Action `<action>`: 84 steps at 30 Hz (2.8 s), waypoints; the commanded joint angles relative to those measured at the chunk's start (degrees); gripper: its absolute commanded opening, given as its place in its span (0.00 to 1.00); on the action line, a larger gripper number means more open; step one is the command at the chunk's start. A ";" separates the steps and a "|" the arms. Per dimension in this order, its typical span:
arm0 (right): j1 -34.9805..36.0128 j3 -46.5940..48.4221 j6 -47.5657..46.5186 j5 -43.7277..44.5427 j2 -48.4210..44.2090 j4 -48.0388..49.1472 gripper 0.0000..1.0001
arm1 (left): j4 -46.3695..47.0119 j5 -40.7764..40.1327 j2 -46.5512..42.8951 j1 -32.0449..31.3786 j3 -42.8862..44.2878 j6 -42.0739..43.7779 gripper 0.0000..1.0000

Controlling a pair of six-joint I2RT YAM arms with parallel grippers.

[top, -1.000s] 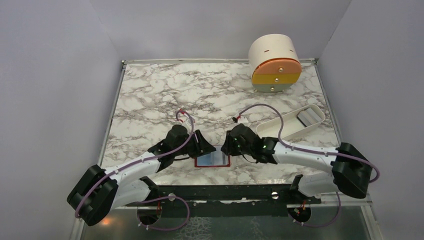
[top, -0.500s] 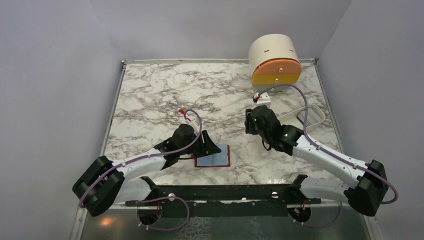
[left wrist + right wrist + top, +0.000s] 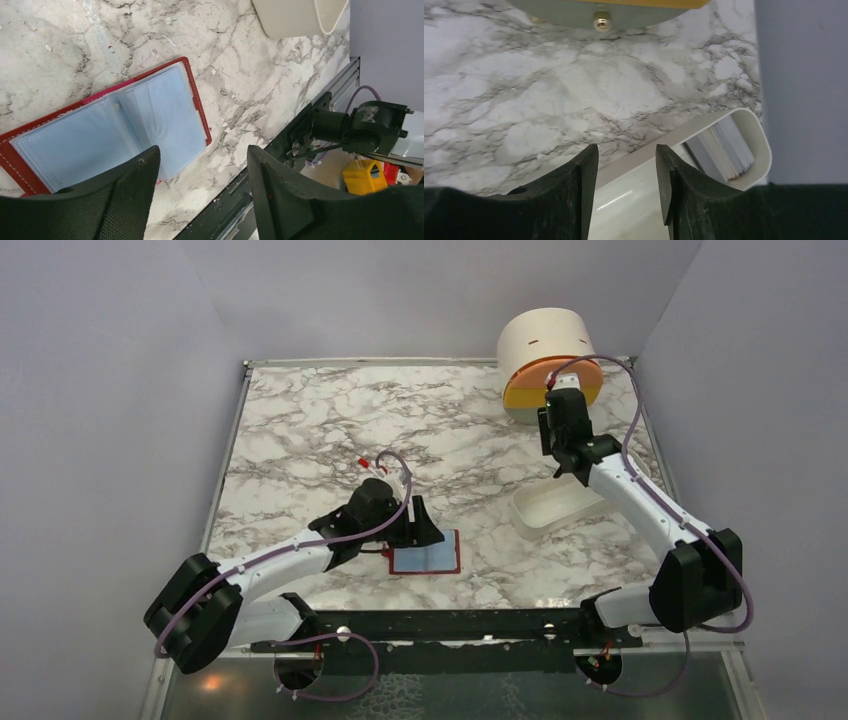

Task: Put the credit cards into the card holder
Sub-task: Pick up the credit card from the storage box.

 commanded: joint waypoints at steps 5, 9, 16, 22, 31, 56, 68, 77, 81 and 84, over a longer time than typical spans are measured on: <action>-11.27 3.21 -11.24 -6.23 6.39 -3.01 0.50 | -10.22 -4.00 -5.71 -0.33 5.60 8.78 0.93; -13.97 0.38 -14.47 -8.03 5.83 -2.26 0.51 | -12.78 -5.23 -7.01 -0.33 6.64 10.87 0.99; -18.47 -4.37 -20.56 -11.81 4.14 -1.49 0.54 | -14.59 -6.86 -8.12 -0.31 7.02 13.25 0.99; -21.10 -6.58 -24.24 -7.00 4.67 0.40 0.55 | -13.87 -6.90 -8.45 -0.33 7.10 13.43 0.99; -22.45 -6.99 -26.56 -5.89 9.97 3.73 0.55 | -13.91 -7.65 -8.93 -0.24 7.15 14.19 0.99; -25.08 -8.21 -29.81 -3.77 12.87 12.47 0.29 | -15.31 -9.46 -11.18 0.00 7.41 15.47 0.99; -25.01 -5.76 -27.55 -7.91 11.35 7.24 0.01 | -14.37 -8.17 -9.24 0.11 6.65 14.05 0.99; -25.08 -4.47 -23.45 -9.49 7.68 1.37 0.01 | -14.11 -8.97 -9.45 0.06 6.15 13.45 0.99; -25.02 -1.92 -21.32 -9.87 6.97 -2.47 0.01 | -14.20 -9.04 -9.95 0.11 5.79 13.33 0.98; -25.05 -0.07 -19.09 -11.10 6.17 -4.55 0.01 | -14.19 -9.19 -10.57 0.11 5.44 12.88 0.97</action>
